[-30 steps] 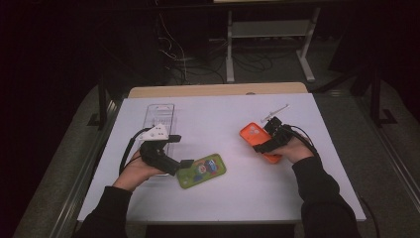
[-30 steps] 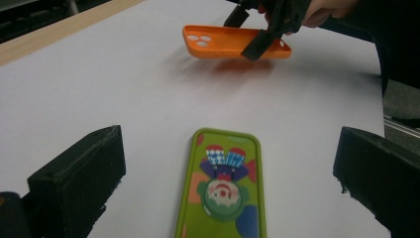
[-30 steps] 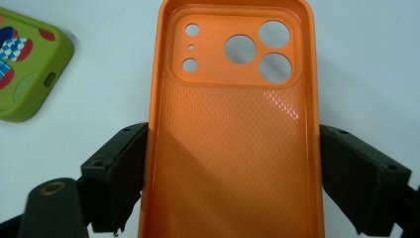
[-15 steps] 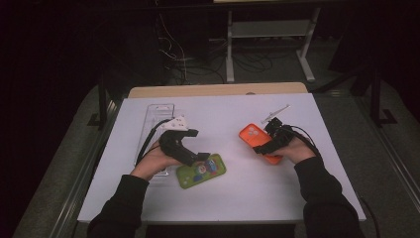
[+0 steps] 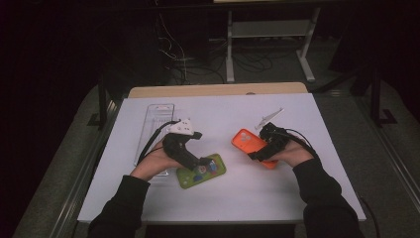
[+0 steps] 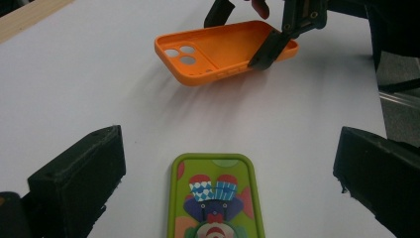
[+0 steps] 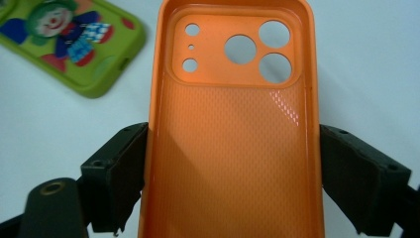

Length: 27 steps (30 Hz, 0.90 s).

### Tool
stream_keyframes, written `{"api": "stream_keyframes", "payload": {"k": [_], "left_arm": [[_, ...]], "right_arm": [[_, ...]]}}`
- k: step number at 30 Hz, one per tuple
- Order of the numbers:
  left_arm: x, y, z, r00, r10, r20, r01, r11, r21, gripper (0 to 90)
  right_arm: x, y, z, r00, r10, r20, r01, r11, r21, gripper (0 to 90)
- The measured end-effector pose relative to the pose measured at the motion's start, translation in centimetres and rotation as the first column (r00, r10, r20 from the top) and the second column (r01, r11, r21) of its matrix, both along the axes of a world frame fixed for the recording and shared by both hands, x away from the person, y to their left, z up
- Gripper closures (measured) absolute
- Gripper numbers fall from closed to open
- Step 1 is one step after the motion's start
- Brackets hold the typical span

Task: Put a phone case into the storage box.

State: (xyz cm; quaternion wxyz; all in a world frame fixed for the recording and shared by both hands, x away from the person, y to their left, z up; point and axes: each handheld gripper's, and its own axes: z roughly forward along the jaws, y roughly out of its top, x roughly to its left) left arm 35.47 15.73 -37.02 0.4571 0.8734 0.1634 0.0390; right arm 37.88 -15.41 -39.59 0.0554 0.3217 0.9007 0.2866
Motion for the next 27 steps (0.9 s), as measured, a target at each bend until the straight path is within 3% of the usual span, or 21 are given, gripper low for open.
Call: {"api": "stream_keyframes", "payload": {"k": [5,8,13,20,23,27], "left_arm": [[-0.5,0.1,0.1,0.9996,-0.026,0.012,0.026,0.9995,0.019,0.0],[-0.8,0.1,0.2,0.999,-0.043,0.009,0.042,0.9986,0.032,0.0],[-1.0,0.1,0.2,0.9971,-0.075,0.01,0.074,0.9962,0.045,0.0],[-1.4,-0.4,0.2,0.9946,-0.104,0.0,0.104,0.9939,0.038,0.0],[-1.5,-0.5,0.1,0.9922,-0.124,0.001,0.124,0.9907,0.056,0.0],[-1.6,-0.8,-0.1,0.9894,-0.145,0.003,0.145,0.9876,0.061,0.0]], "right_arm": [[-0.7,0.8,0.2,0.9982,0.06,-0.004,-0.06,0.998,0.012,15.1],[-0.9,1.3,0.2,0.9928,0.118,0.021,-0.117,0.993,-0.015,15.1],[-1.4,2.1,0.5,0.9845,0.173,0.031,-0.172,0.985,-0.019,15.1],[-2.2,3.1,0.9,0.9683,0.247,0.038,-0.247,0.969,-0.016,15.1],[-2.4,3.6,0.8,0.9583,0.282,0.045,-0.282,0.959,-0.018,15.1],[-2.8,4.5,0.6,0.9459,0.323,0.026,-0.322,0.946,-0.036,15.1]]}}
